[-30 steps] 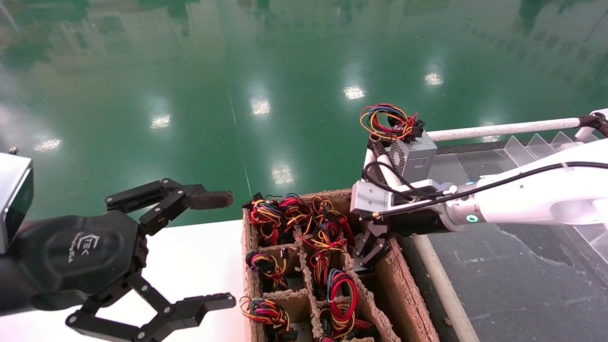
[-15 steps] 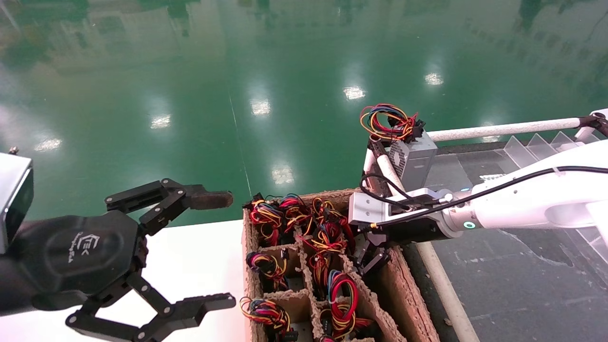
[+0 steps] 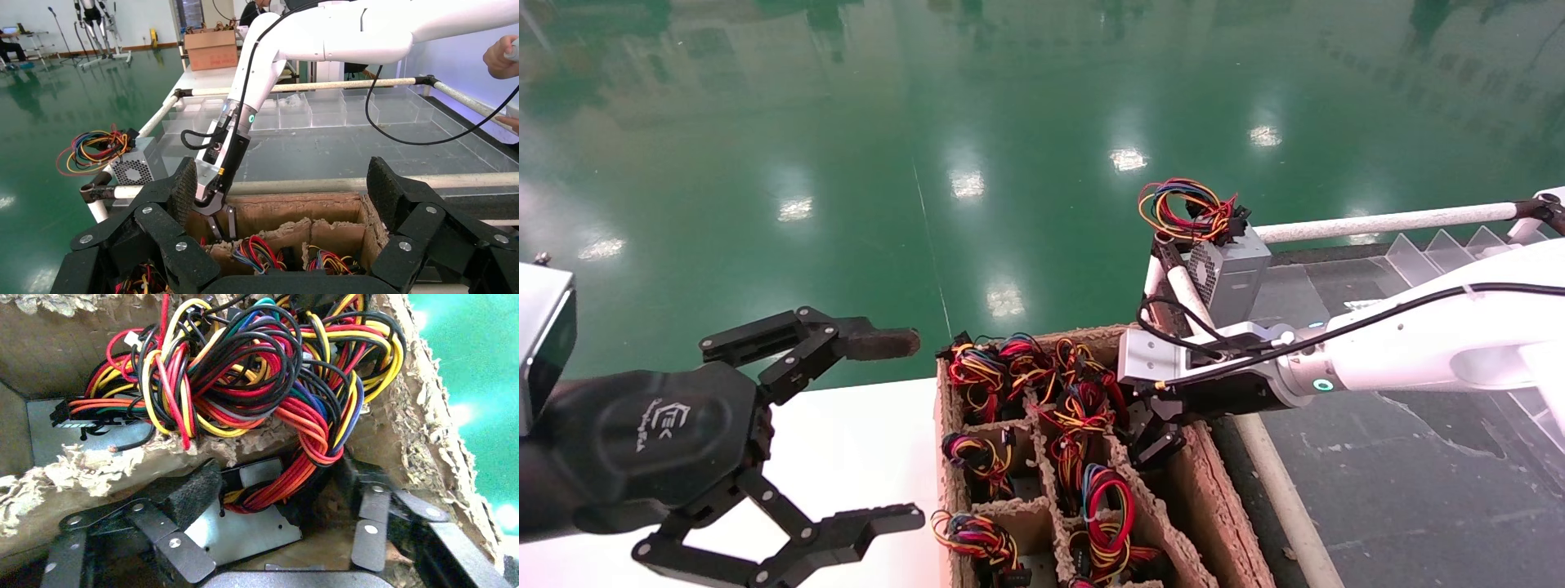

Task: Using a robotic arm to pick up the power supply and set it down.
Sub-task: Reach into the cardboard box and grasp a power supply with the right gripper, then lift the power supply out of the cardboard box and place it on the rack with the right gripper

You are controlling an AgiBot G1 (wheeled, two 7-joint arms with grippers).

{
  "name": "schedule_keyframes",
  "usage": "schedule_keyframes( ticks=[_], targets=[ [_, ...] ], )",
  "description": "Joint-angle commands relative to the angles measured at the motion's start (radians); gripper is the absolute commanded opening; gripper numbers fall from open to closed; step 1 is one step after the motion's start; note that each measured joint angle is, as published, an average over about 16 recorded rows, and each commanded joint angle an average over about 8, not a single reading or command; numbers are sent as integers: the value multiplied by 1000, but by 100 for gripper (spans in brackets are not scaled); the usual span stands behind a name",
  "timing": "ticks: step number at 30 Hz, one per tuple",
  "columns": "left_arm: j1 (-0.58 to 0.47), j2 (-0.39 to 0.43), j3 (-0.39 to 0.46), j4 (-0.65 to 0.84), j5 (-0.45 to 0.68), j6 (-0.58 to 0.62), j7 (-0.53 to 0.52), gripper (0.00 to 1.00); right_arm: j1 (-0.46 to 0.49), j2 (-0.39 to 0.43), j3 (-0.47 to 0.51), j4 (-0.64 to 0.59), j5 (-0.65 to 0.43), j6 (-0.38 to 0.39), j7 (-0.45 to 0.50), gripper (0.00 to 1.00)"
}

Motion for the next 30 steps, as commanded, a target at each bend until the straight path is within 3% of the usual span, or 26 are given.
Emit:
schedule_keyframes(
  ticks=[1, 30],
  targets=[
    [0, 0, 0, 0, 0, 0, 0, 100, 1, -4, 0, -7, 1, 0, -5, 0],
    [0, 0, 0, 0, 0, 0, 0, 100, 6, 2, 32, -67, 40, 29, -52, 0]
  ],
)
